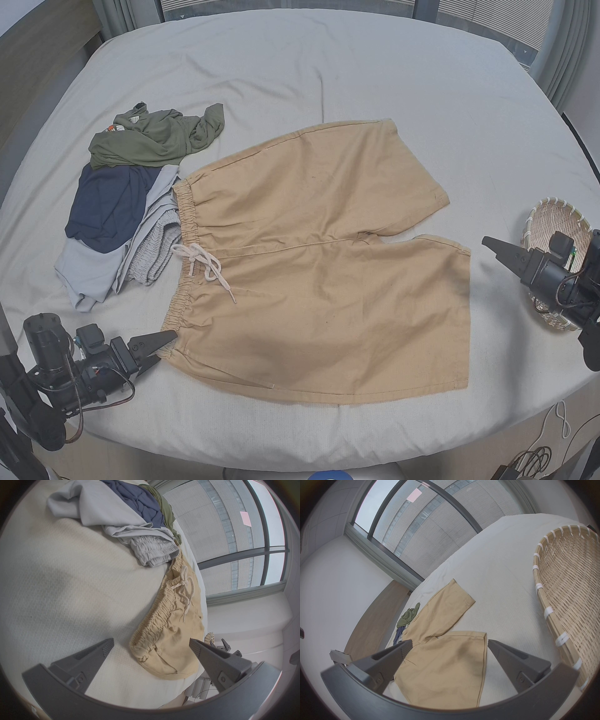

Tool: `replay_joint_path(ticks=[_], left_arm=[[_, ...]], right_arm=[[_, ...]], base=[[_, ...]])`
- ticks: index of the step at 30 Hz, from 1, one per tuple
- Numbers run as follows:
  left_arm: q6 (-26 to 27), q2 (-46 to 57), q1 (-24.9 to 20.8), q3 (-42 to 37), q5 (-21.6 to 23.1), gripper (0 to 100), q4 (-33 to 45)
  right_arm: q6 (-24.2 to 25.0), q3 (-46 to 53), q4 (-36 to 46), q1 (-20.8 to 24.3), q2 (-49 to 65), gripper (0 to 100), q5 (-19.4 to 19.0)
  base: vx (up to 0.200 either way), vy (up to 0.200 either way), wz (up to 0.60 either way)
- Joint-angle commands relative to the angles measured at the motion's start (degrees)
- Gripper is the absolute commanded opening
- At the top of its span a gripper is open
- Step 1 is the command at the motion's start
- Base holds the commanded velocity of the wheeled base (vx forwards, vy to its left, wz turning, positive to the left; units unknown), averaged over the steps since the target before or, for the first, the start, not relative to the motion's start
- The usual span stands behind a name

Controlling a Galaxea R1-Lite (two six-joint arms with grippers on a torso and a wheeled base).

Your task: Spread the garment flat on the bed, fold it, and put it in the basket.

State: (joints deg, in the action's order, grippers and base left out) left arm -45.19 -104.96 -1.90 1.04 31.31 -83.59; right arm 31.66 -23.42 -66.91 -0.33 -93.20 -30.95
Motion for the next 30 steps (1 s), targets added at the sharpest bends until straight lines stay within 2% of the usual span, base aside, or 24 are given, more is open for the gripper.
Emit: replay_joint_path(ticks=[1,3,4,10,14,18,19,22,30], left_arm=[[0.10,-2.27,-0.30,0.37,-0.10,100,0.18],[0.19,-2.71,-0.47,0.63,-0.10,100,0.09],[0.10,-3.23,-0.38,0.81,-0.19,0,-0.26],[-0.34,-4.46,-0.56,0.72,0.34,0,-3.33],[-0.25,-5.25,-0.65,0.46,0.34,0,-5.09],[-0.25,-4.37,-0.56,0.19,0.16,0,-5.09],[-0.16,-3.94,-0.65,-0.07,0.16,0,-5.18],[-0.16,-3.14,-0.65,-0.86,0.16,0,-5.09],[-0.16,-2.62,-0.65,-1.04,0.16,0,-5.18]], right_arm=[[-0.02,0.22,1.26,0.07,3.11,100,-0.07],[-0.02,0.30,1.35,0.07,3.28,100,-0.07],[-0.02,0.39,1.35,-0.02,3.46,100,-0.07],[-0.19,1.97,2.75,-0.02,3.46,100,-0.07],[-0.37,2.50,6.97,-0.02,4.43,100,-0.16],[-1.78,2.59,17.52,0.24,6.71,100,-0.07],[-2.57,2.94,23.50,0.68,7.86,100,0.19],[-3.36,4.70,29.21,2.17,9.88,100,0.28],[-5.20,8.74,31.58,4.20,11.02,100,0.19]], base=[[0.000,0.000,0.00],[0.000,0.000,0.00],[0.000,0.000,0.00],[0.000,0.000,0.00],[0.000,0.000,0.00],[0.000,0.000,0.00],[0.000,0.000,0.00],[0.000,0.000,0.00],[0.000,0.000,0.00]])
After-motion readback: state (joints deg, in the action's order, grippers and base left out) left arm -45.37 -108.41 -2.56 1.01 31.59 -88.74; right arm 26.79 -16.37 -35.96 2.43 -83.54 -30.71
